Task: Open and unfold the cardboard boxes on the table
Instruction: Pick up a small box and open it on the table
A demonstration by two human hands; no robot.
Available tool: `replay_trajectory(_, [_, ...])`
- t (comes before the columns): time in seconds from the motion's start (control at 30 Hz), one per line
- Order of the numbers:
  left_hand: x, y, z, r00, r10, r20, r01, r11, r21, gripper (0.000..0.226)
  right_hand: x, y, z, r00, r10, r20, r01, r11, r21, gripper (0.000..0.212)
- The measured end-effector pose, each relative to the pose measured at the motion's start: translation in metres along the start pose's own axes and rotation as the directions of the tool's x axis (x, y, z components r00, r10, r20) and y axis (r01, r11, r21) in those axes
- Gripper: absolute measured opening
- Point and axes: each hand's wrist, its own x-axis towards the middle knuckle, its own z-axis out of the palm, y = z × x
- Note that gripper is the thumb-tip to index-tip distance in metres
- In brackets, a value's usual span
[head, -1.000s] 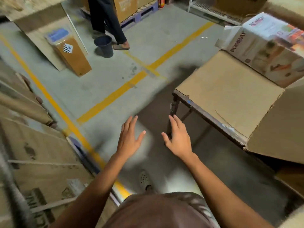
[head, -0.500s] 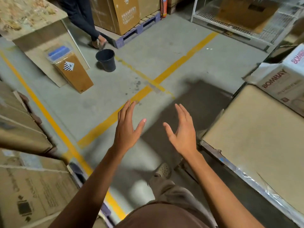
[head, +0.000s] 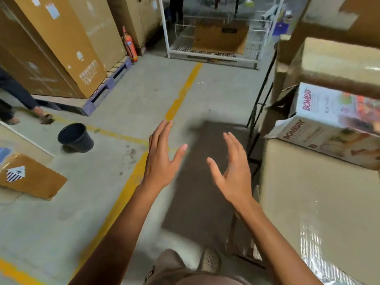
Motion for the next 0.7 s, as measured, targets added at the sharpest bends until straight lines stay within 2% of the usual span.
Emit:
replay_trajectory(0.27, [0.123, 0.004, 0.066, 0.953, 0.235, 0.188, -0.201, 0.962, -0.185, 0.070, 0.062, 0.010, -0.026, 0.941, 0.119, -0.317, -0.176, 0.972, -0.157, 0.066])
replay_trajectory(0.47, [0.201, 0.021, 0.113, 0.839, 0.459, 0.292, -0.362, 0.872, -0.328, 0.071, 0.090, 0.016, -0.039, 0.802, 0.165, -0.574, -0.337, 0.918, -0.208, 0.063])
replay_trajectory(0.7, [0.258, 0.070, 0.175, 0.698, 0.606, 0.382, -0.439, 0.783, -0.440, 0.070, 0.112, 0.039, -0.065, 0.639, 0.251, -0.727, -0.549, 0.811, -0.202, 0.064])
